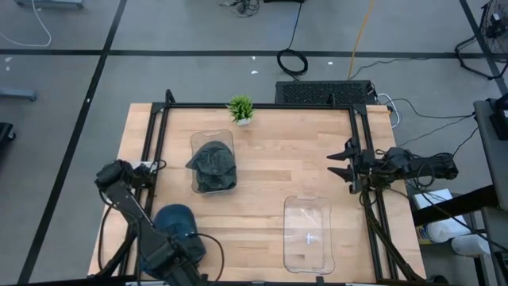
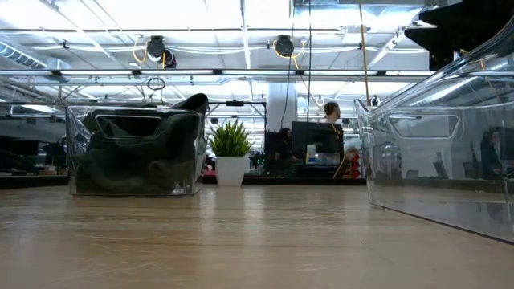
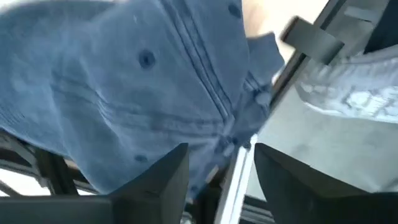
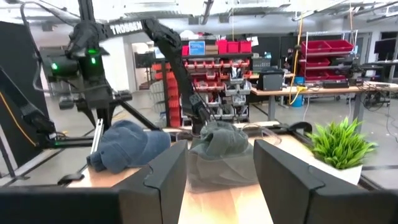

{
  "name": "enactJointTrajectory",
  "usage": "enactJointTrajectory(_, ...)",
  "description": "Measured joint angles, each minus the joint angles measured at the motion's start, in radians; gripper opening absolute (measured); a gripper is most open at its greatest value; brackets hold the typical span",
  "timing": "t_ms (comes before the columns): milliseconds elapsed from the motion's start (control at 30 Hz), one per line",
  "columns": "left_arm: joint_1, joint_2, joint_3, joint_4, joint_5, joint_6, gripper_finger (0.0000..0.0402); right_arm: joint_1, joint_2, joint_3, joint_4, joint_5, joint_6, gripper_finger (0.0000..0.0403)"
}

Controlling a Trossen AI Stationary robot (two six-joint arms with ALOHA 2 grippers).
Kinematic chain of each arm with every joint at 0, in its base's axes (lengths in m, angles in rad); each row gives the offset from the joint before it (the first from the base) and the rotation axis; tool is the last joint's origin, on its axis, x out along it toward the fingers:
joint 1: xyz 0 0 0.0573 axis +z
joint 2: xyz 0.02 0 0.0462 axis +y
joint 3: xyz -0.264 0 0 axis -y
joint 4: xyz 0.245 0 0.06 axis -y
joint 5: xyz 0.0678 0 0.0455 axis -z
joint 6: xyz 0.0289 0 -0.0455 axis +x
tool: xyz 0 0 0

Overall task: Pick & Place hat
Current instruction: Put the blue cap into the bottom transparent bin

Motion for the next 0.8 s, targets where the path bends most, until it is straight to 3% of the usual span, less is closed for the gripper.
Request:
enactJointTrajectory(200, -0.006, 0.000, 0.000, 0.001, -0.098, 0.002, 0.0211, 0.000, 0.000, -0.083, 0.082, 0.000, 0.000, 0.0171)
enactJointTrajectory(400, -0.035, 0.000, 0.000, 0.092, -0.058, -0.082, 0.0203, 0.000, 0.000, -0.117, 0.228, 0.001, -0.021, 0.0171)
enactJointTrajectory(800, -0.118, 0.065, -0.030, 0.103, -0.076, 0.008, 0.0170, 0.001, 0.000, -0.117, 0.249, -0.002, 0.009, 0.0171)
